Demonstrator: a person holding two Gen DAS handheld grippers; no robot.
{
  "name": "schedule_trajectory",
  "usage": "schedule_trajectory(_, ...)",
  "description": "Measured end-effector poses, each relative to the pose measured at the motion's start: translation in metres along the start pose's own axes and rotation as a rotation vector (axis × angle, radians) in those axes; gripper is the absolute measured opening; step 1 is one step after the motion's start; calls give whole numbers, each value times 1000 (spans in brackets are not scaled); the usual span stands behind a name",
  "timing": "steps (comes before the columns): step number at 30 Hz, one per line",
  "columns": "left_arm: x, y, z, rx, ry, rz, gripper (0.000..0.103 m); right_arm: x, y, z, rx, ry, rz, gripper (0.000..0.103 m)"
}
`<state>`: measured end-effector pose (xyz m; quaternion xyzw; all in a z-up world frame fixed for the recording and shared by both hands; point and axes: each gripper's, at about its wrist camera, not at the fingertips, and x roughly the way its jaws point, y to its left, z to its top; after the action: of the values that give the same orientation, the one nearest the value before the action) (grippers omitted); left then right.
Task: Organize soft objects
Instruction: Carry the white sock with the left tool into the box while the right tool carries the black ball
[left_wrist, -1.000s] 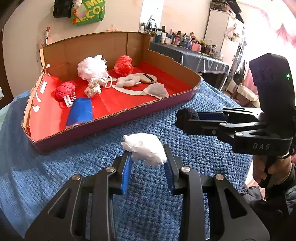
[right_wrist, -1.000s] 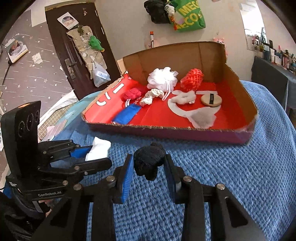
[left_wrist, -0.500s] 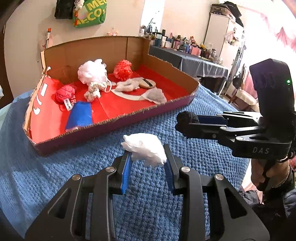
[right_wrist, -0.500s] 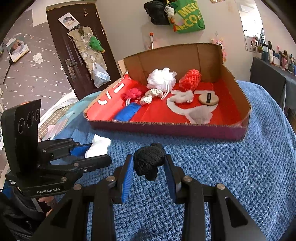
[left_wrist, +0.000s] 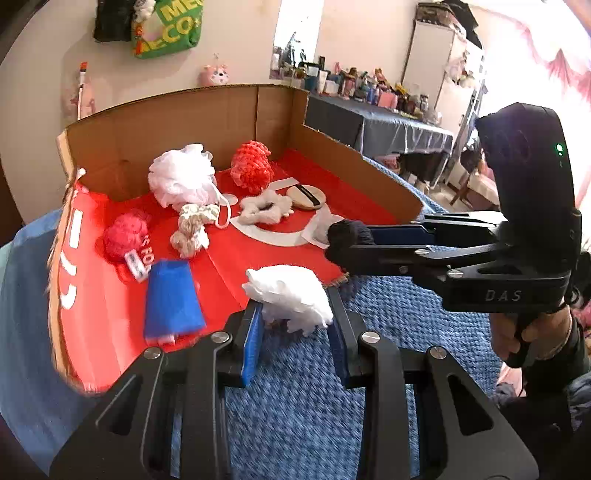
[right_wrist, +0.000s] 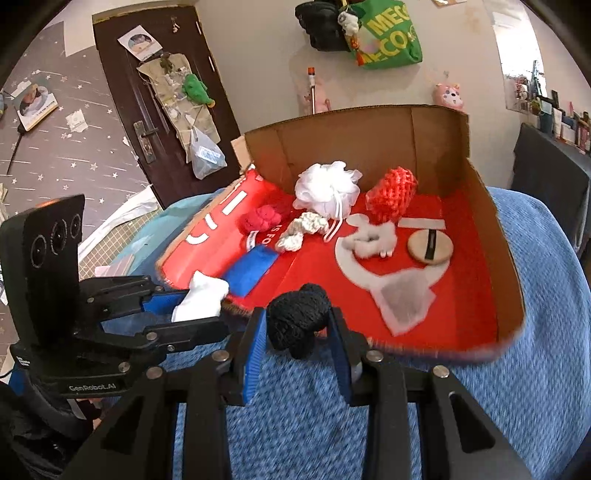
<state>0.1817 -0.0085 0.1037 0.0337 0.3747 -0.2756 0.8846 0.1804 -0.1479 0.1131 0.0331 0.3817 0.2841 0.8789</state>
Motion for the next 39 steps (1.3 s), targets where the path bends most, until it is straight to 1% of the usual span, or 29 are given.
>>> schedule_trajectory(5,20,13,13,11,45,2,30,25,-12,18,-9,44,2,36)
schedule_trajectory(11,42,27,22,15,95,-5,30,50,-26,30,-15,92,4,37)
schedule_trajectory(20,68,36,27,27,165,1,30,79,-33,34,-45,175,-2,38)
schedule_trajectory(27,79,43,24,14,192,6,30,87,-35,34,-53,193,-4,38)
schedule_trajectory(39,87,43,23,12,188,6,30,88,-35,34,-56,190,-3,38)
